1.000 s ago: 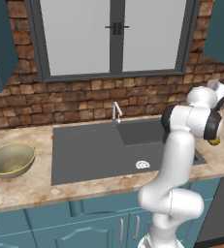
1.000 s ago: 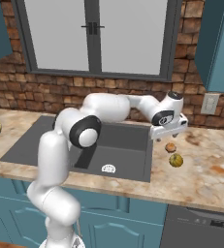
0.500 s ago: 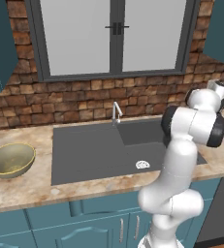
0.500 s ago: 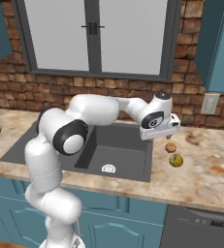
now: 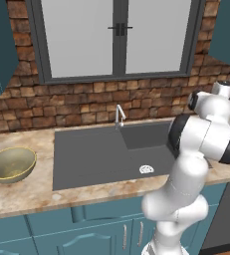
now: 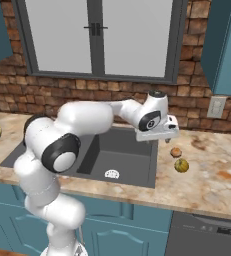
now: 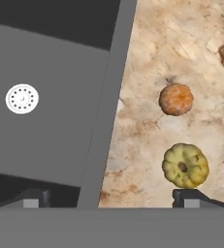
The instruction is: Remove the tangerine and squash from the sink. Then move the bowl and cup from the counter to the sink for washing.
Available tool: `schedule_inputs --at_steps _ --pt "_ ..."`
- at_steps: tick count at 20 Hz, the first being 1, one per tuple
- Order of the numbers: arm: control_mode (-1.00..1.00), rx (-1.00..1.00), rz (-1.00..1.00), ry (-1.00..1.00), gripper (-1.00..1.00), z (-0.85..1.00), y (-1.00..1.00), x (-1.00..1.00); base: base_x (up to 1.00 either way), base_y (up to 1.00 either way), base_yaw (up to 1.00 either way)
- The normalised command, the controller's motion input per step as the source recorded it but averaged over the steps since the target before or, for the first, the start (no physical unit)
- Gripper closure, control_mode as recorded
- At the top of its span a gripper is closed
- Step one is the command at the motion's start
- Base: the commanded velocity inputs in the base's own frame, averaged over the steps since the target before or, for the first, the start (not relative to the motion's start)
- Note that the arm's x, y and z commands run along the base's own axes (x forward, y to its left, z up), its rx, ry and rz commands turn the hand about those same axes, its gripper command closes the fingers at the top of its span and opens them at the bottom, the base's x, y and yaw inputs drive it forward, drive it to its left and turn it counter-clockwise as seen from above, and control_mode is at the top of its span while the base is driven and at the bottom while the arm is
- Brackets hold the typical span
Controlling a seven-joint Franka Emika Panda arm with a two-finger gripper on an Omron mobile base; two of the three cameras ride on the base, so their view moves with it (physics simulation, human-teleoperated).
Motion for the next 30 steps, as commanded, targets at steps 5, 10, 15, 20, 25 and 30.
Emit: schedule_inputs --at_steps 5,10,15,20,25,30 --pt "-1.0 0.0 -0.13 0.0 -1.0 0.17 0.36 -0.25 0.0 0.0 0.0" --pt "-1.0 0.0 -0.13 0.0 -1.0 0.14 0.38 -0.26 0.0 0.0 0.0" --pt "-1.0 0.0 -0.14 0.0 -1.0 0.1 0.39 -0.24 0.0 0.0 0.0" --pt "-1.0 0.0 -0.15 0.0 -1.0 0.07 0.42 -0.19 0.0 0.0 0.0" --pt "-1.0 0.0 -0.13 0.0 -1.0 0.08 0.45 -0.16 0.0 0.0 0.0" --pt "-1.0 0.0 -0.1 0.0 -1.0 0.1 0.45 -0.18 0.0 0.0 0.0"
